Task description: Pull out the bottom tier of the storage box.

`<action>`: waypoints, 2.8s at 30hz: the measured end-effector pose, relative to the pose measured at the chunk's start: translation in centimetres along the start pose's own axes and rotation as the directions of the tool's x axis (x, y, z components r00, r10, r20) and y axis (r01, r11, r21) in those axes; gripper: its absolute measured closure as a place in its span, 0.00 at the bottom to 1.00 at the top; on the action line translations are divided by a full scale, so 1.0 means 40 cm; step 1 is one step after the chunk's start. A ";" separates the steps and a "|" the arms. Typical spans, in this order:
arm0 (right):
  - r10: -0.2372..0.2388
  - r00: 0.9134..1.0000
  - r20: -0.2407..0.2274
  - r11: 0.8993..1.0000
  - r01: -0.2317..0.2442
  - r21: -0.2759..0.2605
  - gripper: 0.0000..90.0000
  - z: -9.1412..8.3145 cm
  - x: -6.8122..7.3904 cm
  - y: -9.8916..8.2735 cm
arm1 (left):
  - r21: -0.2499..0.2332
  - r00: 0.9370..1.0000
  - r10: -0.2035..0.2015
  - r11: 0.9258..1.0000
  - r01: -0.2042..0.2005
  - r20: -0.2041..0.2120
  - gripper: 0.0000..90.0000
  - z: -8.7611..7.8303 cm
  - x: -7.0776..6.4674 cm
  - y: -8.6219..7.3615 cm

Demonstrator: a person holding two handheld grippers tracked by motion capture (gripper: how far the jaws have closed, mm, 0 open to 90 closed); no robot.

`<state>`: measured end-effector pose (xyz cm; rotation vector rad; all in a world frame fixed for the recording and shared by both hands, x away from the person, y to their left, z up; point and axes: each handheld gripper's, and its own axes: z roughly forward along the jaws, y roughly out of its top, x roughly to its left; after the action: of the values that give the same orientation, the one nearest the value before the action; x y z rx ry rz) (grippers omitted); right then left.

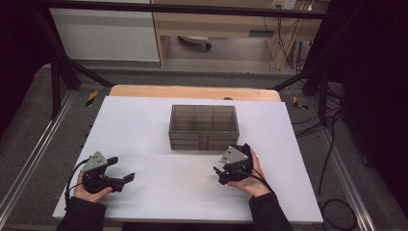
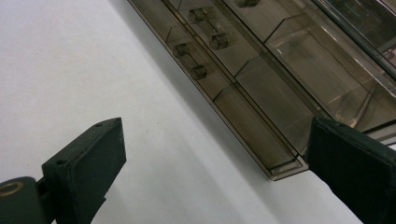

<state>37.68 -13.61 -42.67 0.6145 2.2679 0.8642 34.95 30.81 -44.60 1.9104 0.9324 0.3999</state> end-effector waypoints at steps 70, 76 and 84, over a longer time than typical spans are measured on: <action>-0.464 0.868 0.179 0.886 0.460 0.062 0.37 0.104 0.089 0.023 | 0.001 1.000 0.000 1.000 0.000 -0.005 0.02 0.001 0.001 -0.001; -0.489 0.851 0.191 0.872 0.485 0.070 0.41 0.109 0.095 0.023 | 0.002 1.000 0.000 1.000 0.000 -0.005 0.02 0.001 0.001 -0.001; -0.517 0.829 0.211 0.855 0.513 0.080 0.45 0.116 0.102 0.021 | 0.003 1.000 0.000 1.000 0.000 -0.005 0.02 0.001 0.002 -0.001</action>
<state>38.21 -8.64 -46.37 0.0766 2.0786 0.4723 34.99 30.85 -44.67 1.9127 0.9366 0.4041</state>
